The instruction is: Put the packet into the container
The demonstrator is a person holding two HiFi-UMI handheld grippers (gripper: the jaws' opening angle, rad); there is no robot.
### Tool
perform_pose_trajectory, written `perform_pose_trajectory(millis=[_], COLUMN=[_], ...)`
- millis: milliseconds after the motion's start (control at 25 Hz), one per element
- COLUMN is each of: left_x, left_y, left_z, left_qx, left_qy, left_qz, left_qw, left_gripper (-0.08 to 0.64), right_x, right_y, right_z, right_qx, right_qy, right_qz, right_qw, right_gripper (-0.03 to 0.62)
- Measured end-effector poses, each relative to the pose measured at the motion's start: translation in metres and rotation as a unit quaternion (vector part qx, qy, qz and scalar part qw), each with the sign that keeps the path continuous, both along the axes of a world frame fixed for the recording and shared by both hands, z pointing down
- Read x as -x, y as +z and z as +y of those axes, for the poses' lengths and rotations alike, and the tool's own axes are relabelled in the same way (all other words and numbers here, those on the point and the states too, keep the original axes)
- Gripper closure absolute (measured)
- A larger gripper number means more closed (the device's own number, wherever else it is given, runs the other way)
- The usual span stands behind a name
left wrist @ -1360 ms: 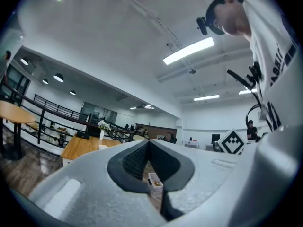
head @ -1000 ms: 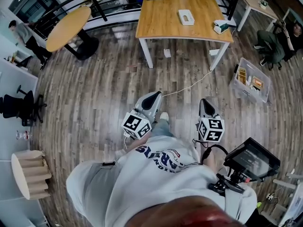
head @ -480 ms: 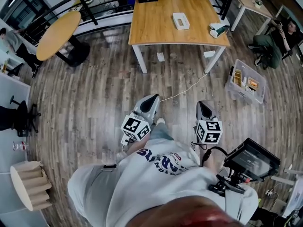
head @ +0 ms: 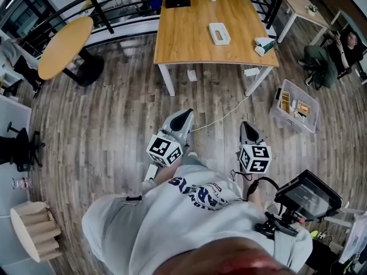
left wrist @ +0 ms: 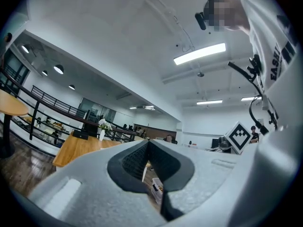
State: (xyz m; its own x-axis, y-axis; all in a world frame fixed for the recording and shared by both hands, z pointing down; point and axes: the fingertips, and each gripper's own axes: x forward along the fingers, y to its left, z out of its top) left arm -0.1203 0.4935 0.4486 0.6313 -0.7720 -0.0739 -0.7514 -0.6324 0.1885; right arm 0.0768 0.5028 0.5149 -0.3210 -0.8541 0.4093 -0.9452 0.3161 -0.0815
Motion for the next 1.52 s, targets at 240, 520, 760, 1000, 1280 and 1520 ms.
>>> perform_pose_trajectory(millis=[240, 520, 760, 1000, 1280, 1520], left_x=[0.017, 0.037, 0.045, 0.052, 0.066, 0.069], left_y=[-0.009, -0.009, 0.006, 0.019, 0.024, 0.024], left_z=[-0.034, -0.054, -0.073, -0.076, -0.079, -0.083], left_qx=[-0.004, 0.005, 0.011, 0.008, 0.0, -0.003], left_qy=[0.01, 0.04, 0.065, 0.074, 0.059, 0.04], left_qz=[0.004, 0.015, 0.021, 0.019, 0.018, 0.01], left_qw=[0.9999, 0.9991, 0.9976, 0.997, 0.9981, 0.9991], left_gripper=[0.563, 0.563, 0.563, 0.563, 0.563, 0.563], right_x=[0.017, 0.042, 0.053, 0.06, 0.071, 0.081], right_y=[-0.014, -0.021, -0.009, -0.012, -0.011, -0.008], right_z=[-0.032, -0.046, -0.059, -0.054, -0.068, -0.092], right_qx=[-0.002, 0.002, 0.015, 0.03, 0.027, 0.014], right_qy=[0.003, 0.009, 0.014, 0.006, -0.009, -0.04], right_qz=[0.007, 0.011, 0.013, 0.035, 0.035, 0.036], right_qw=[1.0, 1.0, 1.0, 0.999, 0.999, 0.998], right_gripper=[0.583, 0.583, 0.583, 0.583, 0.583, 0.583])
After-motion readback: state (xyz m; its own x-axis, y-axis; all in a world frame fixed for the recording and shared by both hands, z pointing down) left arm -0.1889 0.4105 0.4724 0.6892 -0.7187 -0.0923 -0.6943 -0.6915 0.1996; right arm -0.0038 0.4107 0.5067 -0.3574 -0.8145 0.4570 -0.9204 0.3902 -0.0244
